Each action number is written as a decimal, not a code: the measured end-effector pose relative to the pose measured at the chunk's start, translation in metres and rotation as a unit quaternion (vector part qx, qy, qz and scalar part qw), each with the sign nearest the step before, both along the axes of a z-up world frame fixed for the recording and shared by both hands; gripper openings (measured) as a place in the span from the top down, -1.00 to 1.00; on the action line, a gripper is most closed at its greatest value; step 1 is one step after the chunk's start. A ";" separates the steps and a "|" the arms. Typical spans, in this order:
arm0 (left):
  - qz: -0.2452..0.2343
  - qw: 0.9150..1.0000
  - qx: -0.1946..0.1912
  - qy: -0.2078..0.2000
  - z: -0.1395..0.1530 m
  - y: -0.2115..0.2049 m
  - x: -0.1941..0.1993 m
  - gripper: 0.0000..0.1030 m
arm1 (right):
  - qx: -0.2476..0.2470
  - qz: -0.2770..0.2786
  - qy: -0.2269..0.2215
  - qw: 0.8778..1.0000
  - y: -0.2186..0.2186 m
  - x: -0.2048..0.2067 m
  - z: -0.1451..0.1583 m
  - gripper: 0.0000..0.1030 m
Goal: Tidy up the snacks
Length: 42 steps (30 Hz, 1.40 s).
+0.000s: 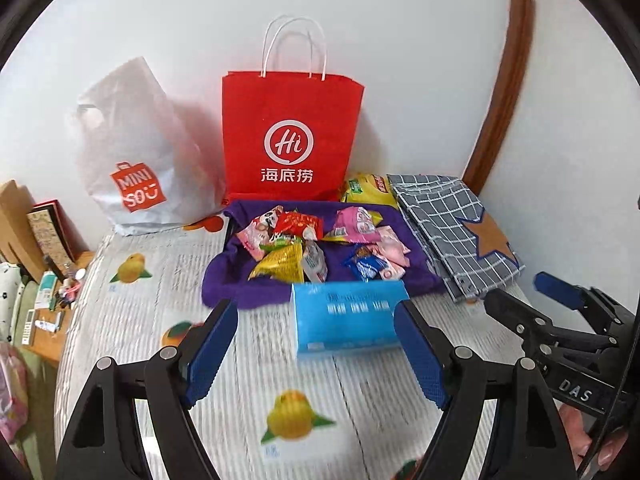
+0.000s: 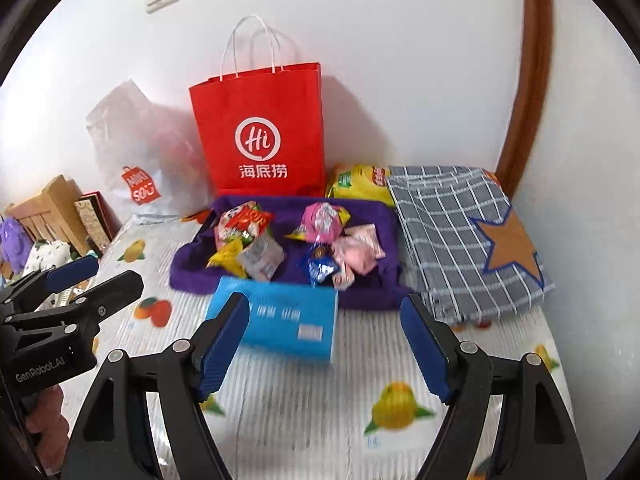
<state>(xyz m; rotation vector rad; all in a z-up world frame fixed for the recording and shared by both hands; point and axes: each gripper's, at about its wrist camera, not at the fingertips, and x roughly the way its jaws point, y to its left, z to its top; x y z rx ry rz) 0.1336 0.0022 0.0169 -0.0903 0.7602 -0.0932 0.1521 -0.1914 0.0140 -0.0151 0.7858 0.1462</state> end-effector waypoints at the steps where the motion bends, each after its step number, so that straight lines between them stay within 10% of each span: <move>1: 0.002 1.000 0.003 -0.004 0.002 -0.001 -0.008 -0.59 | -0.002 -0.004 -0.006 1.000 -0.001 -0.008 0.001 -0.72; 16: 0.013 0.999 0.012 -0.052 0.022 -0.023 -0.104 -0.65 | -0.002 -0.022 -0.057 0.998 -0.027 -0.117 0.021 -0.99; 42: 0.022 0.998 0.021 -0.056 0.027 -0.029 -0.117 -0.65 | -0.008 -0.028 -0.066 0.997 -0.034 -0.136 0.026 -0.99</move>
